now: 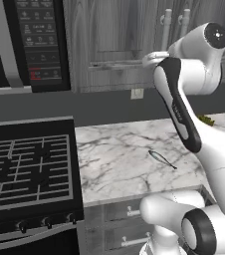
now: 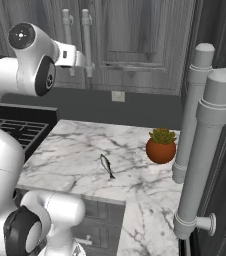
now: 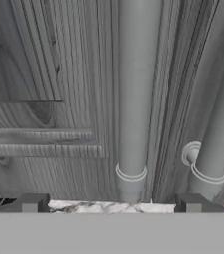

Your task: Retrieve the bowl from the cabinet, then place the raw meat into the bowl to avoid contamination.

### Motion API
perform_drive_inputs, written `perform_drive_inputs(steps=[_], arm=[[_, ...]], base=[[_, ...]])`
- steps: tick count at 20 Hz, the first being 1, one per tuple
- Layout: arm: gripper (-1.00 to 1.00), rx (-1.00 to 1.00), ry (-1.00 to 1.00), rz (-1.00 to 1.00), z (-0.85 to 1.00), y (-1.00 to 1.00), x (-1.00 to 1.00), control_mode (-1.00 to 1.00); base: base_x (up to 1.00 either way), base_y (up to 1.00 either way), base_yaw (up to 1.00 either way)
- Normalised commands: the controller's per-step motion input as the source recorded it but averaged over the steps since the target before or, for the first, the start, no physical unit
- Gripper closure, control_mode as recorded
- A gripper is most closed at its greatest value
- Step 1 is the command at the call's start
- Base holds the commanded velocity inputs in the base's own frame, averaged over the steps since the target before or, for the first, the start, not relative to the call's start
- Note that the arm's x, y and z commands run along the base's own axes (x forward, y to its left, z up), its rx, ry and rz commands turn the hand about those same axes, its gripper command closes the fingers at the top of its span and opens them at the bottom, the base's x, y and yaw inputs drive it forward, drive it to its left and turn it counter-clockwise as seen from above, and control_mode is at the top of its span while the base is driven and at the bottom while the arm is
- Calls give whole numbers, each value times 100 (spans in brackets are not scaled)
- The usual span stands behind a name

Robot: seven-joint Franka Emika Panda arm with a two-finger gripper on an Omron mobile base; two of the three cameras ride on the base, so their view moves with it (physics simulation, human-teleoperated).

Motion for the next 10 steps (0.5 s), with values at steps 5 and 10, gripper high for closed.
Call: perform_drive_inputs(steps=[5, 10], arm=[[-100, 1, -14, 0, 18, -11, 0, -100], [-100, 0, -9, 0, 4, -3, 3, -100]], base=[[0, 0, 0], [0, 0, 0]])
